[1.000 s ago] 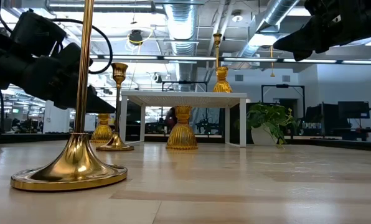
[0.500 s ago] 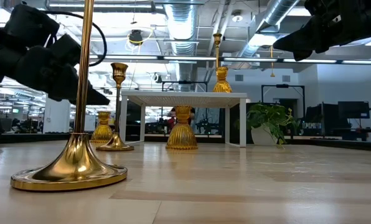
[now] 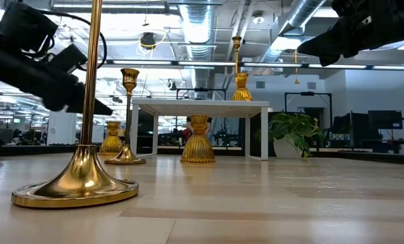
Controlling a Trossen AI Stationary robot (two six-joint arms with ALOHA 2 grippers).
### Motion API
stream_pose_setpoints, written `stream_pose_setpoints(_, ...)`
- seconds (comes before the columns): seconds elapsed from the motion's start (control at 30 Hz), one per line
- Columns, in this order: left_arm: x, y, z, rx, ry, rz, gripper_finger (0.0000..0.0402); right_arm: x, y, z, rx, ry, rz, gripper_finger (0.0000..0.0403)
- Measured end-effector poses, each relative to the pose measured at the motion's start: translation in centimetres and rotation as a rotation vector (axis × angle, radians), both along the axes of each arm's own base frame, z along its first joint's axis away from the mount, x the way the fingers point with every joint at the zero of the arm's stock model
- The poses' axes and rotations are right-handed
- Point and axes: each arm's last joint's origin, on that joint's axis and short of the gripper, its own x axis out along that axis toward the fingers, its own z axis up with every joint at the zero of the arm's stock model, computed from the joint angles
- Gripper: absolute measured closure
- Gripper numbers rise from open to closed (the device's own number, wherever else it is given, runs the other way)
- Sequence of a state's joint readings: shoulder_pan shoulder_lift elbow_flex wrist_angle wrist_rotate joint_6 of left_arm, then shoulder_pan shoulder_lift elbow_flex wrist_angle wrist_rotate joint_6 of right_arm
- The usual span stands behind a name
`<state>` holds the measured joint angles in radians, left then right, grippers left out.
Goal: Pick & Place candle stick holders
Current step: Put the top gold vase on the shelf
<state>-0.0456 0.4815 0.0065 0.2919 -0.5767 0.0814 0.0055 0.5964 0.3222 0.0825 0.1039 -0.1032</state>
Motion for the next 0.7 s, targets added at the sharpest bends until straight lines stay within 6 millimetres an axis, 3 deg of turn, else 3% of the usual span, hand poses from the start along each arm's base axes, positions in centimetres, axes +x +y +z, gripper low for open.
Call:
stream_pose_setpoints(0.13, -0.2, 0.5, 1.1, 0.161, 0.059, 0.216, 0.0261, 0.0, 0.0, 0.0, 0.0, 0.001, 0.0, 0.0403)
stream_pose_setpoints(0.3, -0.2, 0.8, 3.0, 0.327, 0.16, 0.332, 0.0261, 0.0, 0.0, 0.0, 0.0, 0.002, 0.0, 0.0403)
stream_pose_setpoints(0.7, -0.7, 2.5, 3.8, 0.374, 0.244, 0.556, 0.0305, 0.0, 0.0, 0.0, -0.001, 0.004, 0.0, 0.0403)
